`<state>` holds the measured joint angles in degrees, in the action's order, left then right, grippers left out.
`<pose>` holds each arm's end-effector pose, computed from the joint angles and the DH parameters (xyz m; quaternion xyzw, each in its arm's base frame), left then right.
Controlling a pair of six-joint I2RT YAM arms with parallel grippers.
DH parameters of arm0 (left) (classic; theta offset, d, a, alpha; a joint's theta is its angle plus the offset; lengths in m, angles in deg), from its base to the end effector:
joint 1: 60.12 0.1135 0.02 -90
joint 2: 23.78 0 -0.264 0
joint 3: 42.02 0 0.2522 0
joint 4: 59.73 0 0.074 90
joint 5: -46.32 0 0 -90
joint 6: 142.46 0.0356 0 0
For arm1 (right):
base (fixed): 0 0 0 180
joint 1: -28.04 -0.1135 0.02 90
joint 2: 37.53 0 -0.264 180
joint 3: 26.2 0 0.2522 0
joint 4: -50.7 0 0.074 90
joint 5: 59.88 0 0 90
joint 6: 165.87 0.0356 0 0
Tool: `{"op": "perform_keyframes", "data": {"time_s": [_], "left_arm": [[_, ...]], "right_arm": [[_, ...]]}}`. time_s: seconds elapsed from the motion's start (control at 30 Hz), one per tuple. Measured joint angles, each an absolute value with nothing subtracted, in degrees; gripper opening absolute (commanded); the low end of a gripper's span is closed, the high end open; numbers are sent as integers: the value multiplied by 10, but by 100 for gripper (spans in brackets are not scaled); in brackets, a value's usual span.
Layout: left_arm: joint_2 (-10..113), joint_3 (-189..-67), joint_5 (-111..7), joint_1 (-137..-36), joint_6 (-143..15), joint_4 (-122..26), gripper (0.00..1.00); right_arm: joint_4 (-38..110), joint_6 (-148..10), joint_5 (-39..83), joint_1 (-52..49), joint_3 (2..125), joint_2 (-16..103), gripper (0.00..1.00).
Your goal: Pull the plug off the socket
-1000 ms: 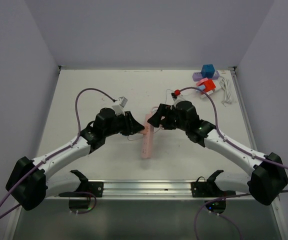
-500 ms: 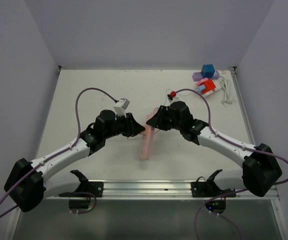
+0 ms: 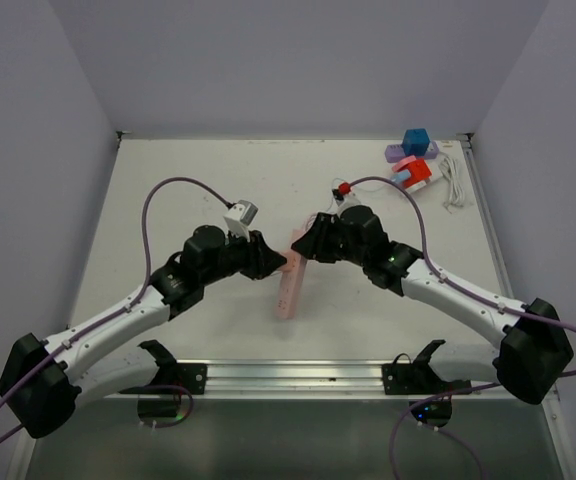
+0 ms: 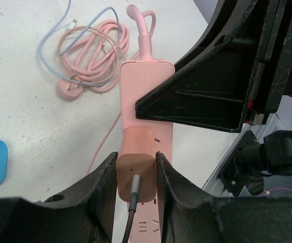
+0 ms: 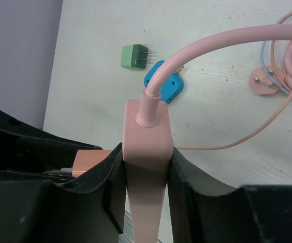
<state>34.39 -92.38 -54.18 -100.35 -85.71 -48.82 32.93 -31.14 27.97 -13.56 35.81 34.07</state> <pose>0.1744 -0.1560 0.2685 0.1025 0.8045 -0.4067 0.4205 0.2105 0.1887 0.2716 0.0136 0.8541 0.3672 0.3681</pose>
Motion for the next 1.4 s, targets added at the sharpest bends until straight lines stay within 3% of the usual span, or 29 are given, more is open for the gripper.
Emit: {"op": "perform_keyframes", "data": {"time_s": [0.2,0.37,0.63,0.9,1.2,1.4], "left_arm": [[325,-924,-530,-1004,-825,-457,0],[264,-938,-483,-989,-791,-415,0],[252,-961,-413,-977,-761,-364,0],[328,-955,-361,-874,-775,-356,0],[455,-931,-353,-823,-825,-386,0],[513,-915,-382,-796,-859,-451,17]], "right_arm": [[281,-346,325,-136,357,340,0],[166,-381,386,-75,315,346,0],[94,-416,374,-43,320,308,0],[75,-460,302,-37,405,231,0],[83,-470,258,-37,386,209,0],[100,-453,245,-37,322,211,0]]}}
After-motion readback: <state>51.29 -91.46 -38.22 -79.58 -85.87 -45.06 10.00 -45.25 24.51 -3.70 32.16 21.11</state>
